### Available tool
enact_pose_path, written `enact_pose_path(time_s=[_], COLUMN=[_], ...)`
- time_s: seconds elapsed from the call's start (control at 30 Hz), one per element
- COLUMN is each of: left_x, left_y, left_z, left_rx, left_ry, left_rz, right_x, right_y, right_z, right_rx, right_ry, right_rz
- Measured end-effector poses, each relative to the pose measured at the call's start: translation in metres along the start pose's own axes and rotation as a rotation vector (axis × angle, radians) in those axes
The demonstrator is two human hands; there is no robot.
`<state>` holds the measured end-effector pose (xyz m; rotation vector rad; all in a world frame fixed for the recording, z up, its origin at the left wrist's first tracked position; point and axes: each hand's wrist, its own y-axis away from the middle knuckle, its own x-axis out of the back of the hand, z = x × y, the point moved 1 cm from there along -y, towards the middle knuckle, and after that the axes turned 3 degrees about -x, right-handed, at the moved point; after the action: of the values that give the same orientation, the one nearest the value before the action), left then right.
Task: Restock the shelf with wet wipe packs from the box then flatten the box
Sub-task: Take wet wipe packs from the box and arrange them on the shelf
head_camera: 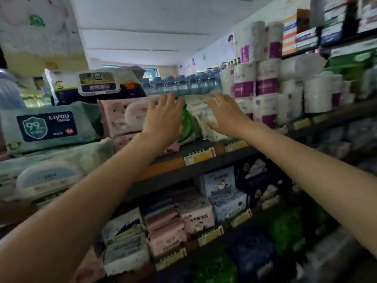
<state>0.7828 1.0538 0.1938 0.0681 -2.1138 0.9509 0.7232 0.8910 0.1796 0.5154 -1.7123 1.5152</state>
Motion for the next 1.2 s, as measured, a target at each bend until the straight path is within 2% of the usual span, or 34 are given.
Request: enact_pose_path(time_s=[0.07,0.17,0.27,0.33,0.43,0.53,0.63,0.73,0.8,0.87,0.93,1.0,1.07,1.2], left_x=[-0.006,-0.02,-0.013,0.004,0.04,0.074,0.102,0.114,0.109,0.096,0.077,0.056,0.035,0.009], left_y=[0.021,0.071,0.131,0.175,0.242,0.307,0.371,0.44,0.482,0.518,0.54,0.548,0.552,0.561], left_z=[0.07,0.189,0.305,0.373,0.46,0.534,0.604,0.668,0.705,0.732,0.754,0.775,0.791,0.804], left_rx=[-0.16,-0.392,-0.729,-0.953,-1.235,-1.43,-1.582,-1.643,-1.654,-1.661,-1.619,-1.51,-1.411,-1.393], left_ry=[0.196,0.443,0.532,0.573,0.625,0.658,0.696,0.698,0.672,0.613,0.577,0.612,0.639,0.559], left_rz=[0.013,-0.217,-0.389,-0.431,-0.414,-0.449,-0.479,-0.588,-0.652,-0.767,-0.896,-1.013,-1.089,-1.126], right_x=[0.019,0.036,0.055,0.078,0.116,0.144,0.157,0.139,0.119,0.101,0.081,0.056,0.029,-0.013], right_y=[0.054,0.169,0.319,0.424,0.575,0.711,0.828,0.932,0.988,1.027,1.057,1.078,1.092,1.11], right_z=[0.025,0.069,0.112,0.126,0.129,0.121,0.107,0.093,0.085,0.082,0.091,0.105,0.116,0.132], right_rx=[-0.115,-0.324,-0.586,-0.804,-1.197,-1.532,-1.835,-2.023,-2.061,-2.014,-1.925,-1.751,-1.582,-1.215], right_ry=[0.03,0.088,0.042,-0.036,-0.158,-0.311,-0.42,-0.383,-0.366,-0.268,-0.202,-0.209,-0.23,0.033], right_rz=[-0.047,-0.269,-0.571,-0.684,-0.721,-0.66,-0.538,-0.543,-0.618,-0.75,-0.749,-0.742,-0.83,-1.059])
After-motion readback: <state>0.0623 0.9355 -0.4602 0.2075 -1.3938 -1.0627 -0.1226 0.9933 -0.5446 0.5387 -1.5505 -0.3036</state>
